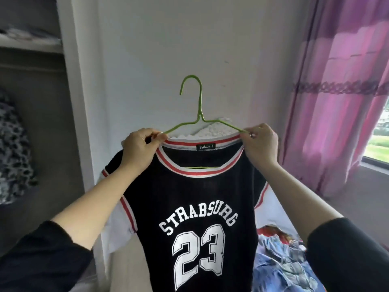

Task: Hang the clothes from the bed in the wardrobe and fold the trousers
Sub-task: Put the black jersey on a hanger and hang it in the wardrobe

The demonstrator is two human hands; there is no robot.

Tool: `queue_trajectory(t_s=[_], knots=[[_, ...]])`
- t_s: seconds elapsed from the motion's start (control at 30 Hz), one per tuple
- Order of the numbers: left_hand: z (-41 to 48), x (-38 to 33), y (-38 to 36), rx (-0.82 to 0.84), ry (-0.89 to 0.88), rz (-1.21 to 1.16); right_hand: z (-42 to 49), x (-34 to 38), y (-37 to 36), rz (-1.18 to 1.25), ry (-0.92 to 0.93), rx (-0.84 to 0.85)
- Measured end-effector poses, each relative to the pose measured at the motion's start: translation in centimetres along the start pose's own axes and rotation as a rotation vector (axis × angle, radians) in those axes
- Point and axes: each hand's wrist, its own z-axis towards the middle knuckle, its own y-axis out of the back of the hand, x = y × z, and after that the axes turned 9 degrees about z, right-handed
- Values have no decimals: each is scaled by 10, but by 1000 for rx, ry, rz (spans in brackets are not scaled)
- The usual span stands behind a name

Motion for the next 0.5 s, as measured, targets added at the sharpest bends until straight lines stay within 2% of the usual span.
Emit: queue_trajectory(t_s=[0.1,0.2,0.27,0.33,0.5], knots=[[8,50,37,-7,49,34,-9,34,-70,69,-4,64],[17,101,77,20,67,47,-22,65,-144,38,28,212],[27,132,104,14,58,82,-33,88,-198,-42,104,299],[39,166,131,7,57,144,-42,114,-249,-7,168,388],[61,252,208,4,147,328,-54,158,-352,203,33,559]])
